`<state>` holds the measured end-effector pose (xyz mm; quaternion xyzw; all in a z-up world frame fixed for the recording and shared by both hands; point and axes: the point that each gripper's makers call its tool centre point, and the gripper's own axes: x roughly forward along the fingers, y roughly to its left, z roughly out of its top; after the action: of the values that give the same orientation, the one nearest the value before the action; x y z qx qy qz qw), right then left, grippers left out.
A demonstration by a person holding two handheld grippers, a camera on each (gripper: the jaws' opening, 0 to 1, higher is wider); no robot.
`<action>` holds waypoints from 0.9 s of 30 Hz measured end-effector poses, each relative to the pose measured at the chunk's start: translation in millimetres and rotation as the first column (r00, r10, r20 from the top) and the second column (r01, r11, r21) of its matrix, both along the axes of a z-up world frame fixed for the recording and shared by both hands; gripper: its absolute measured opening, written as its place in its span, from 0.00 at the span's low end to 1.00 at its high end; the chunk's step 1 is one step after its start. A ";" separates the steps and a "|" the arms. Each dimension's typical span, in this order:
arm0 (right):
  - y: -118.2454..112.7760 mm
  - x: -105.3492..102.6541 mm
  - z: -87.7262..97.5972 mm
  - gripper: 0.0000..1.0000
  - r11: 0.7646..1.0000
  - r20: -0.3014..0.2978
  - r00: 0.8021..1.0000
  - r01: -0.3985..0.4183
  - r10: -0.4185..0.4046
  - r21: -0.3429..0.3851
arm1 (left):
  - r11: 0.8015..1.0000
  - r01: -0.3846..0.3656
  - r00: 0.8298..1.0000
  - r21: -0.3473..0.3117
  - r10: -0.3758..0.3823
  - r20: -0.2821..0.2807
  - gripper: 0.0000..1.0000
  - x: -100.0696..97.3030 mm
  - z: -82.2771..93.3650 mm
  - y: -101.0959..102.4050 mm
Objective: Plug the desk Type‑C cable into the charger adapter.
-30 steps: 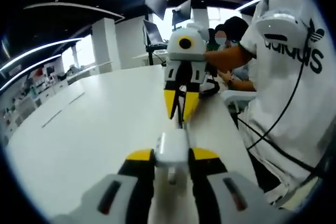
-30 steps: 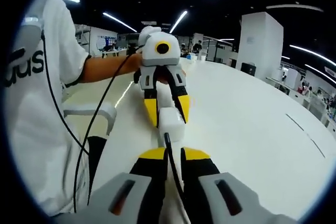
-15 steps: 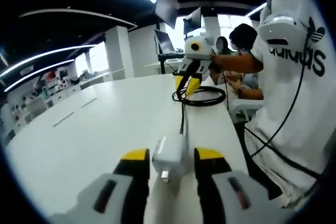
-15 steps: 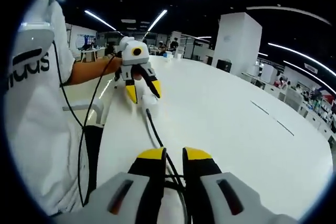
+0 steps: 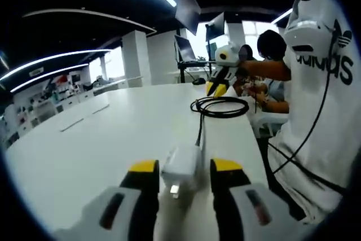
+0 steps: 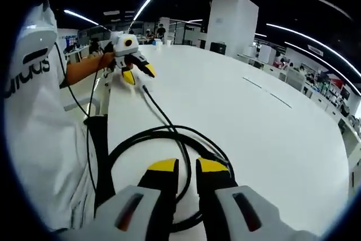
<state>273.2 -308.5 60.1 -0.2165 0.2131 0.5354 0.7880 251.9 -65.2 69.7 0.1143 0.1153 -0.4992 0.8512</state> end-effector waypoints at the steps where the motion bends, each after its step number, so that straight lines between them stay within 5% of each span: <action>1: -1.4 -0.7 -1.6 0.11 1.000 -0.003 1.000 0.003 -0.003 -0.005 | 1.000 -0.001 1.000 0.003 0.001 0.000 0.35 -0.3 -1.2 -0.1; 27: -16.0 -0.8 -18.8 0.04 0.994 -0.094 0.993 0.067 -0.075 -0.082 | 0.999 -0.026 1.000 0.029 0.025 0.003 0.33 8.3 -7.2 3.9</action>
<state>272.4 -324.5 41.3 -0.2134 0.2798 0.5081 0.7861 260.2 -61.3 62.6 0.1260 0.1227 -0.4864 0.8559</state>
